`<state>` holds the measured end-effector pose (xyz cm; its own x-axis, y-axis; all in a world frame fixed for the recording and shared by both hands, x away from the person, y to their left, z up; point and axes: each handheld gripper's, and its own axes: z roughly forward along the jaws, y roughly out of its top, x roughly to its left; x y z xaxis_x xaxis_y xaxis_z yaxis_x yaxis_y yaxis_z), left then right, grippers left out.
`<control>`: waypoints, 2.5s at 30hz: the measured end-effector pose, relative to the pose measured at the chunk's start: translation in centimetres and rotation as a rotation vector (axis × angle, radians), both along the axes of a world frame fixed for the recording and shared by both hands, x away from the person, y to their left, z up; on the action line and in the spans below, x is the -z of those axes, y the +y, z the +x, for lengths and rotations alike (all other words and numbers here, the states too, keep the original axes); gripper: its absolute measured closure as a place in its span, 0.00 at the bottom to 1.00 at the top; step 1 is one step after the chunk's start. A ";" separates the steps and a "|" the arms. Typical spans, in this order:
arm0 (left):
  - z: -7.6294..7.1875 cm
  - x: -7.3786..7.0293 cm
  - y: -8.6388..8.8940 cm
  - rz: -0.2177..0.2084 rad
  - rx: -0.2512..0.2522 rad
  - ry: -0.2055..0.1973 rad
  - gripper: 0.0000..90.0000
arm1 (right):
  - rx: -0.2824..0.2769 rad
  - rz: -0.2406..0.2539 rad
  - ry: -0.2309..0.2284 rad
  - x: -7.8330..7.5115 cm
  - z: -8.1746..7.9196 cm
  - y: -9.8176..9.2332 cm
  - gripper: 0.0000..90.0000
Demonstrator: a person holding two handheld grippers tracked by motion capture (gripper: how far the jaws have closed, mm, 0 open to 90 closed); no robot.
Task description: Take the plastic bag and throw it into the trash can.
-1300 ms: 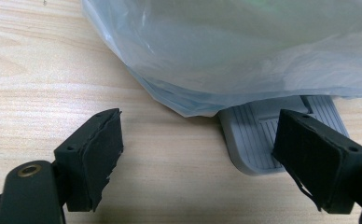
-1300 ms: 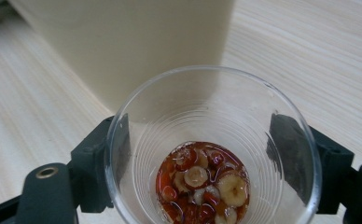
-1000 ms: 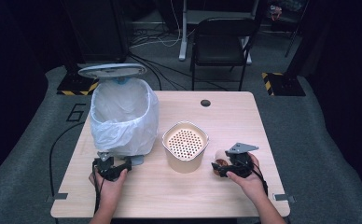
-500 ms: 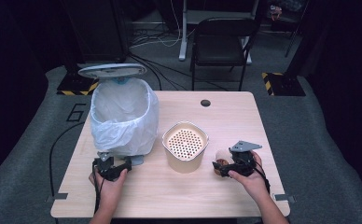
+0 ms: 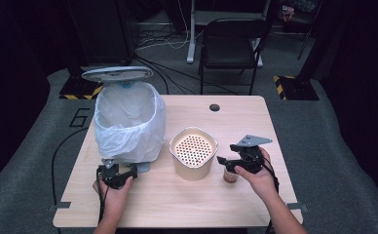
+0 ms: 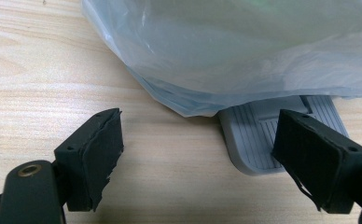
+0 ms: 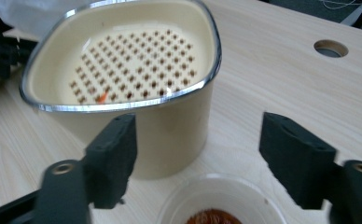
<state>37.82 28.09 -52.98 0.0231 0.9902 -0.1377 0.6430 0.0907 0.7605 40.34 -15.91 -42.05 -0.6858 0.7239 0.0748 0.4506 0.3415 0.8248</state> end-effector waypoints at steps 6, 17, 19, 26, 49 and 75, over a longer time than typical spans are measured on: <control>0.0 0.0 0.0 0.000 -0.002 0.000 0.17 | 0.013 0.028 0.003 -1.5 1.5 0.7 0.44; 0.1 0.0 0.0 0.010 -0.004 -0.015 0.17 | 0.001 0.002 0.085 -0.7 4.5 2.9 0.53; 0.1 0.0 0.0 0.010 -0.003 -0.014 0.17 | -0.017 -0.007 0.109 -0.3 5.0 3.1 0.59; 0.0 0.0 0.0 0.001 -0.002 -0.001 0.17 | -0.030 -0.018 0.152 0.0 5.6 3.7 0.69; 0.0 0.0 0.0 0.001 0.000 0.000 0.17 | -0.146 -0.040 0.162 -0.2 1.4 3.5 0.69; 0.0 0.0 0.0 0.001 0.002 0.000 0.17 | -0.053 -0.014 0.018 -1.4 -1.3 -0.5 0.07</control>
